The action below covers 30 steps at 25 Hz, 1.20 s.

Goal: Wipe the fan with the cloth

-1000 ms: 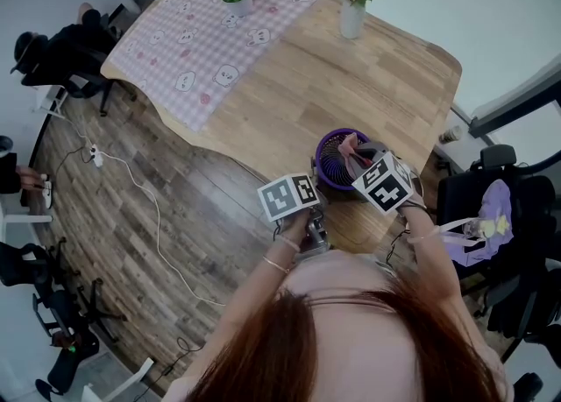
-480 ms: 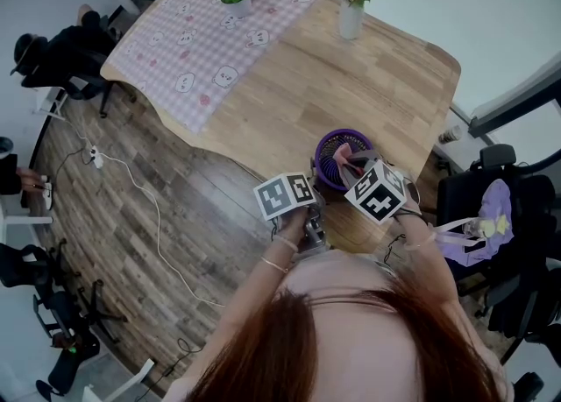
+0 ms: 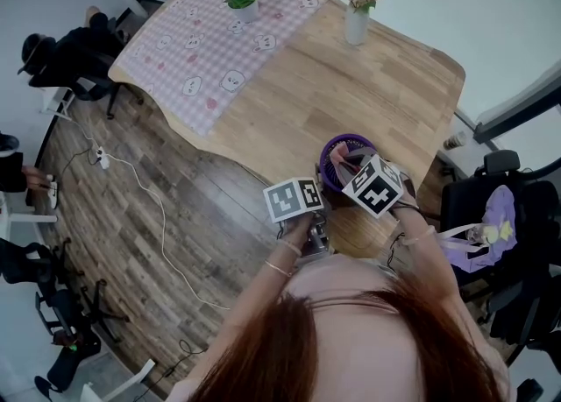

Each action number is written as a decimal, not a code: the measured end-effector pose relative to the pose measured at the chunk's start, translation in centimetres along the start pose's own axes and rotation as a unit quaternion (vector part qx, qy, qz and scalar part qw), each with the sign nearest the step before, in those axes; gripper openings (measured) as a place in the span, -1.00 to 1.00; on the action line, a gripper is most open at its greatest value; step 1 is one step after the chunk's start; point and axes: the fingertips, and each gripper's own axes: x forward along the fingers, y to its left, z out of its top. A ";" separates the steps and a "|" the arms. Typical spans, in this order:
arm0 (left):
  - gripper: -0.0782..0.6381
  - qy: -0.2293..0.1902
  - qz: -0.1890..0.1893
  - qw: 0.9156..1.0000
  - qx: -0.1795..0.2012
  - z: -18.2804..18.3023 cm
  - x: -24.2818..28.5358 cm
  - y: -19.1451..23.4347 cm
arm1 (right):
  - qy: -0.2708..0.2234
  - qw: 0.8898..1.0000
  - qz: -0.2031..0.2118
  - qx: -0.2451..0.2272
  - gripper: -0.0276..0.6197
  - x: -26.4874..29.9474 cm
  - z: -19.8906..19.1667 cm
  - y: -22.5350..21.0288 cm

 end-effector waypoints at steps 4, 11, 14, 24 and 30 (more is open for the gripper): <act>-0.64 0.001 0.004 1.000 0.006 0.1 -0.1 0.0 | -0.002 1.000 -0.007 0.000 -0.84 0.2 0.3 -0.9; -0.64 -0.003 0.002 1.000 0.011 0.3 -0.7 -0.3 | -0.011 0.999 -0.031 0.019 -0.84 -0.6 -0.8 -2.4; -0.64 -0.016 0.009 1.000 0.022 0.6 -1.4 -0.3 | -0.011 0.999 -0.035 0.028 -0.84 -1.3 -1.8 -2.6; -0.64 -0.115 0.060 0.984 0.120 1.9 -5.8 -1.7 | -0.153 0.983 -0.049 0.089 -0.84 -7.0 -0.9 -3.1; -0.72 -0.199 0.068 0.961 0.181 2.0 -8.6 -3.8 | -0.214 0.968 -0.072 0.106 -0.84 -11.1 -0.8 -2.2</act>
